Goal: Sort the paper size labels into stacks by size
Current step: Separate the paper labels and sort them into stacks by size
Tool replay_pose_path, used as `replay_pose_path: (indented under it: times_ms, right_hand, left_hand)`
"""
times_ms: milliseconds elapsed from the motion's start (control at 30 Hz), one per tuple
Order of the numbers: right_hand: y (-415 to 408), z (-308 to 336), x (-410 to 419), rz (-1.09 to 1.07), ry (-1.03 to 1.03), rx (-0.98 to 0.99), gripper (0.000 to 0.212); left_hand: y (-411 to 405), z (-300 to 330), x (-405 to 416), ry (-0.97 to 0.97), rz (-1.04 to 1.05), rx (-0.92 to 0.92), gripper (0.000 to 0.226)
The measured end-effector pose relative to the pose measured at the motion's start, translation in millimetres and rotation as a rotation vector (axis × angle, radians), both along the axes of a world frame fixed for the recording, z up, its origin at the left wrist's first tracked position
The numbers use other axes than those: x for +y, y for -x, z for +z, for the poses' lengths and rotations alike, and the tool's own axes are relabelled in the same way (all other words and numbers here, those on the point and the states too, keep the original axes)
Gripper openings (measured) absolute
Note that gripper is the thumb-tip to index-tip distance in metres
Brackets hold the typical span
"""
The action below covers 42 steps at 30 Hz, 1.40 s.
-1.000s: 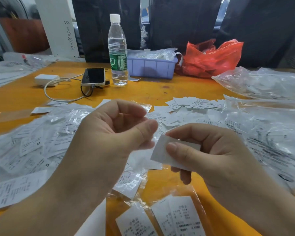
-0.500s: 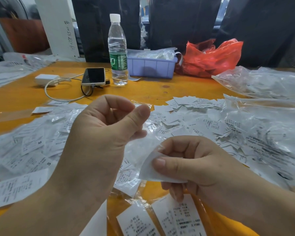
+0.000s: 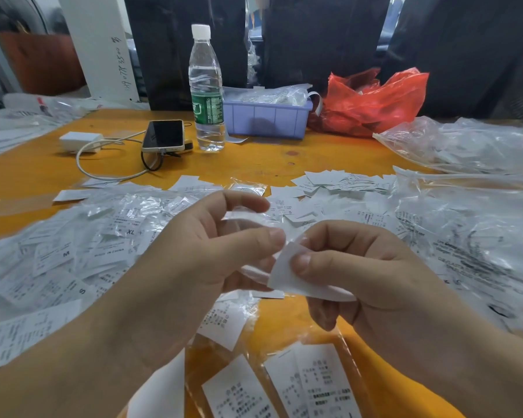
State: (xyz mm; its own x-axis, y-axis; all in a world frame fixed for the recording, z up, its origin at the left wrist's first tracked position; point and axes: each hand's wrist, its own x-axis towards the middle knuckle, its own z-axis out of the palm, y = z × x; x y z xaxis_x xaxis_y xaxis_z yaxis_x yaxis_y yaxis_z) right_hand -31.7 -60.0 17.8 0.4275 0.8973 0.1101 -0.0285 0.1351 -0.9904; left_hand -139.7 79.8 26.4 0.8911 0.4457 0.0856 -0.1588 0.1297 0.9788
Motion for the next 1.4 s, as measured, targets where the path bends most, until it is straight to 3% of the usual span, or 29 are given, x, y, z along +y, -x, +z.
replay_pose_path:
  times_ms: [67,167,267,400,567,700,1067,1400]
  right_hand:
    - [-0.4,0.2,-0.6,-0.019,-0.017,-0.021,0.011]
    - [0.5,0.5,-2.0,-0.073,-0.035,-0.046,0.009]
    - [0.6,1.0,-3.8,-0.195,-0.052,-0.108,0.007]
    - [0.8,3.3,-4.8,-0.286,-0.097,-0.081,0.008]
    - [3.5,2.8,-3.3,-0.231,-0.082,-0.007,0.007]
    - [5.1,1.9,-2.9,-0.187,-0.071,0.01,0.007]
    - [3.3,0.9,-2.8,-0.326,-0.115,-0.099,0.007]
    - [6.2,-1.8,-1.4,-0.211,-0.039,-0.126,0.007]
  left_hand:
    - [0.8,0.6,0.5,-0.027,-0.032,0.022,0.028]
    - [0.3,1.4,1.6,-0.074,0.03,-0.001,0.039]
    - [0.3,3.3,2.4,-0.031,0.101,-0.067,0.027]
    - [1.3,3.9,1.3,0.0,0.129,-0.112,0.028]
    - [1.1,2.9,-2.3,-0.048,0.14,-0.097,0.041]
    - [1.1,2.8,-3.0,-0.037,0.113,-0.108,0.03]
    - [1.2,1.1,-1.7,-0.03,0.103,-0.092,0.036]
    - [0.9,1.9,-2.4,-0.027,0.112,-0.097,0.046]
